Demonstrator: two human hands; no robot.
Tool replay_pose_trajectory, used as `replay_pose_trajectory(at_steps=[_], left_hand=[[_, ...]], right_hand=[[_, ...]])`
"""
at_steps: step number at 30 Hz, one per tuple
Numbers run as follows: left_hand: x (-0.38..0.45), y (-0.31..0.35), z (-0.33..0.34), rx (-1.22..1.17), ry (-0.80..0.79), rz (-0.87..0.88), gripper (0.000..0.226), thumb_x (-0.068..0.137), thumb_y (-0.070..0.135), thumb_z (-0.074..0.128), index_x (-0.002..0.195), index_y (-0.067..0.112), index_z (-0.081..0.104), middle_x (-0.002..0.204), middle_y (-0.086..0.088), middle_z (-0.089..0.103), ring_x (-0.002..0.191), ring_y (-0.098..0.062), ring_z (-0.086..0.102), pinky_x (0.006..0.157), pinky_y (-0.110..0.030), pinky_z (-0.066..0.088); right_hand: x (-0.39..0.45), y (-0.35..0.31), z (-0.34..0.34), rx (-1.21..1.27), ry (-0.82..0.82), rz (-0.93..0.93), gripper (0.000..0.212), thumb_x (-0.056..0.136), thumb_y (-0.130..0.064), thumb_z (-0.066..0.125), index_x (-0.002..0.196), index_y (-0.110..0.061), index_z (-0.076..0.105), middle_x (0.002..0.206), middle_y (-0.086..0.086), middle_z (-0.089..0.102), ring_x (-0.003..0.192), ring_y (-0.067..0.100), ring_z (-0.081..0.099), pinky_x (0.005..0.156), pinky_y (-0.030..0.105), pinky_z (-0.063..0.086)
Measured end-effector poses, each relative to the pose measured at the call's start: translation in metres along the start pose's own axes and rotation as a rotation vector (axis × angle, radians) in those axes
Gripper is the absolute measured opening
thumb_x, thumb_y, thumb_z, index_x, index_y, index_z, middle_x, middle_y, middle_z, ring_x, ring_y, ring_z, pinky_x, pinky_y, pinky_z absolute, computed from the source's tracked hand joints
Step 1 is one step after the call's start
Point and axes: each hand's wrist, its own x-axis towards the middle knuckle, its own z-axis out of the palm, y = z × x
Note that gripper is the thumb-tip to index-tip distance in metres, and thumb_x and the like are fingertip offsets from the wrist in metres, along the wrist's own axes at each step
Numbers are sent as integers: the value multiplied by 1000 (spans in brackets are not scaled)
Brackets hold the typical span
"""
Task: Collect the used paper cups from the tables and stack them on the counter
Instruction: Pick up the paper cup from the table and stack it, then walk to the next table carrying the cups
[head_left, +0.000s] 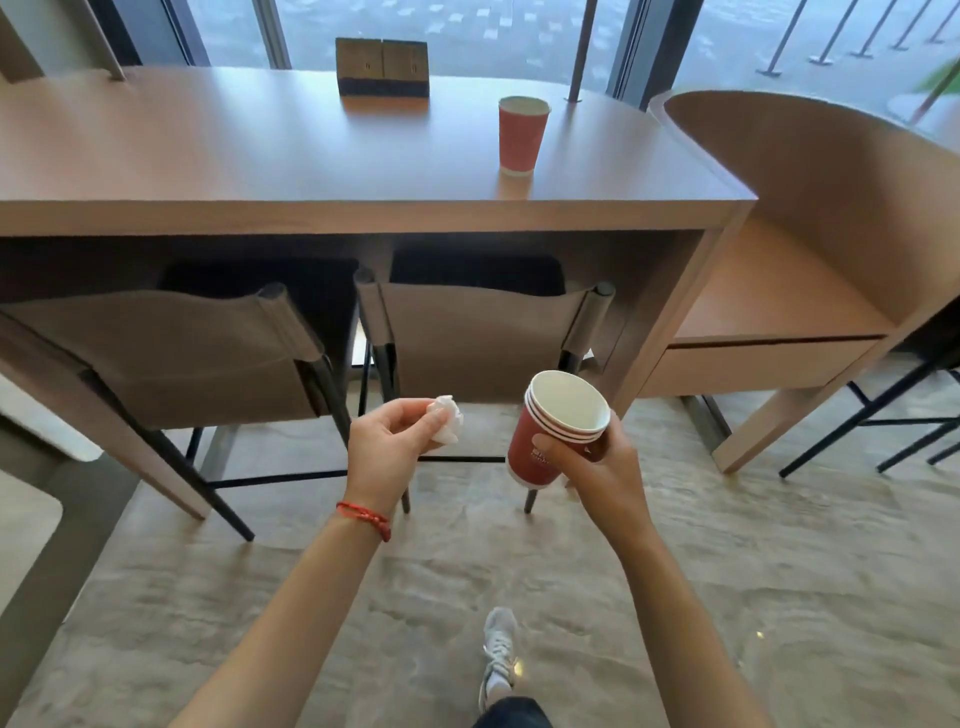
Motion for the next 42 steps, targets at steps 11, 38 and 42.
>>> replay_pose_trajectory(at_steps=[11,38,42], left_hand=[[133,70,76,-52,70,173,3,78,17,72,81,17,72,76,2,75,76,-9,71,62,-12,52],[390,143,110,-203,-84,239,4,77,5,71,79,8,70,75,-5,71,66,-10,69,60,-20,55],[399,137,109,-218,-72,225,4,77,4,70,78,8,70,70,0,72,65,-10,68,59,-20,56]], right_hand=[[183,-59,-18,-38,-116,-123,66,62,-37,77,121,-30,47,110,-13,61,102,5,59,75,14,50],[431,-171,47,-100,23,-387,57,59,-35,81,108,-32,53,94,-24,66,90,-9,62,71,9,49],[441,-156,53,-161,-6,-343,62,64,-30,82,117,-30,52,107,-17,64,101,-1,61,82,17,49]])
